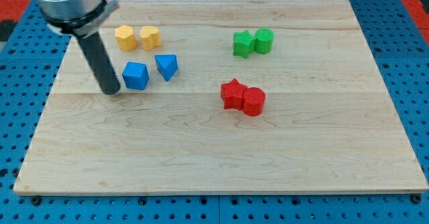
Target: Push the blue blocks at the center of the board
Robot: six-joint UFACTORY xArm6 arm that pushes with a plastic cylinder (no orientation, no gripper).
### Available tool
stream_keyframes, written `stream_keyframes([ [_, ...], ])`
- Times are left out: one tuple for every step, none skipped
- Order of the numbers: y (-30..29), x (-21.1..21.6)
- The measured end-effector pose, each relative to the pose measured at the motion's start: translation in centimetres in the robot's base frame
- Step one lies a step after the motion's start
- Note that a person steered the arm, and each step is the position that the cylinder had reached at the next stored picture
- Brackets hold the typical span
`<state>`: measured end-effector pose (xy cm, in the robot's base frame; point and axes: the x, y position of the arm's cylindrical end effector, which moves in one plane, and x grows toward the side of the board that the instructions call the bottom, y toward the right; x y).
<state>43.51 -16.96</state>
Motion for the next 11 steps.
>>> stream_keyframes([
  [2.1,-1.6],
  [0.0,-1.7],
  [-3.8,-2.7],
  [-3.9,-4.5],
  [-2.7,-5.2],
  [0.3,-5.2],
  [0.9,-5.1],
  [0.4,-4.1],
  [3.9,-4.1],
  [6.5,-4.1],
  [0.4,-3.2],
])
